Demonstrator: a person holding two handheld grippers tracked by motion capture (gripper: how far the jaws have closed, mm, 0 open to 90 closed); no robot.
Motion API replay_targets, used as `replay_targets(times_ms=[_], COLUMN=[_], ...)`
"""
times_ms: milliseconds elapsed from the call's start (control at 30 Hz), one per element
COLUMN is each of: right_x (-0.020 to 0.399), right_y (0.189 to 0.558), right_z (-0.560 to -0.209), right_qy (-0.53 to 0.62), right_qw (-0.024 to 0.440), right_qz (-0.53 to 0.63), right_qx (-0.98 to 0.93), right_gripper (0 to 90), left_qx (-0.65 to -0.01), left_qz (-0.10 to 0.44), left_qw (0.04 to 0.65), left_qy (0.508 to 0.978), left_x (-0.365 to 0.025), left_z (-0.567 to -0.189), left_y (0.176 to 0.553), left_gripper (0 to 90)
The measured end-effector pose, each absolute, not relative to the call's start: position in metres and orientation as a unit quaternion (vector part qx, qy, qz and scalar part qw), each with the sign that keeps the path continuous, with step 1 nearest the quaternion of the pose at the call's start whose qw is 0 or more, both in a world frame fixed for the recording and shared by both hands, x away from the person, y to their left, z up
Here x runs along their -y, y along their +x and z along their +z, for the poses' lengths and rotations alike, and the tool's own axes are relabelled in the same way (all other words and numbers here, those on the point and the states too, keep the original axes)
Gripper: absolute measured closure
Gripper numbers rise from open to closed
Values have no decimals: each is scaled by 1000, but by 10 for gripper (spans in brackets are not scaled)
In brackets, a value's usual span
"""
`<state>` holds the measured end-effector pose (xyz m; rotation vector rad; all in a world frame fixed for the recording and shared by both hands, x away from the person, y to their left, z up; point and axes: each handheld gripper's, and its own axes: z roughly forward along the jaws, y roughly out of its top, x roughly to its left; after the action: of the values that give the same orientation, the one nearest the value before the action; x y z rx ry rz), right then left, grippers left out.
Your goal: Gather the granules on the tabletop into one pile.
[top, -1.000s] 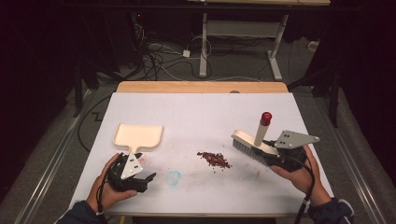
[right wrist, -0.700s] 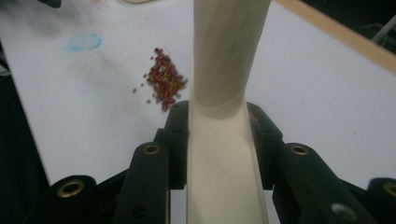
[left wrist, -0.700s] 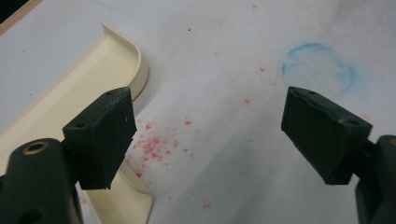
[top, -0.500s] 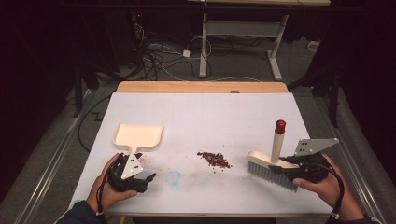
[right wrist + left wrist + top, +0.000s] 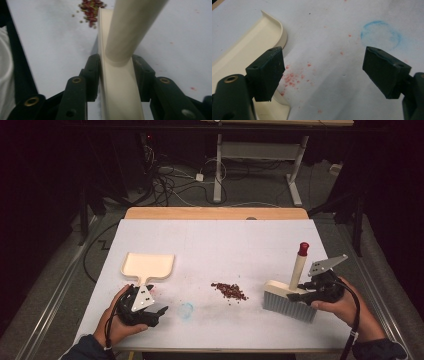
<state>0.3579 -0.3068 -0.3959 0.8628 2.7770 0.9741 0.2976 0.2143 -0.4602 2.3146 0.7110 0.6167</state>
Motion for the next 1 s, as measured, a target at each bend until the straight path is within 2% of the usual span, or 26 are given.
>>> replay_targets(times_ms=[67,233,367,400,433,500,600,733,1000], right_x=[308,306,307,308,310,315,312,302,293], right_y=[369,395,412,415,417,422,427,433,447], right_z=[-397,-405,-409,-409,-409,-410,-416,-429,-454], right_qy=[287,320,358,369,380,412,439,459,489], right_qw=[36,41,55,64,84,98,147,173,169], right_qz=[315,291,281,278,279,288,280,271,245], right_qx=[-904,-900,-889,-885,-878,-859,-841,-828,-820], right_gripper=[603,513,384,411,491,483,529,521,523], left_qx=[-271,-270,-271,-271,-270,-267,-262,-261,-262], left_qz=[232,225,220,220,221,230,233,231,231], left_qw=[316,321,325,325,325,328,329,325,326], left_qy=[879,880,879,879,879,877,877,879,879], left_x=[-214,-213,-213,-213,-213,-213,-211,-211,-211], left_z=[-461,-461,-461,-461,-461,-460,-459,-460,-460], left_y=[299,299,298,298,298,297,296,297,297], left_gripper=[169,169,169,169,169,172,173,173,173])
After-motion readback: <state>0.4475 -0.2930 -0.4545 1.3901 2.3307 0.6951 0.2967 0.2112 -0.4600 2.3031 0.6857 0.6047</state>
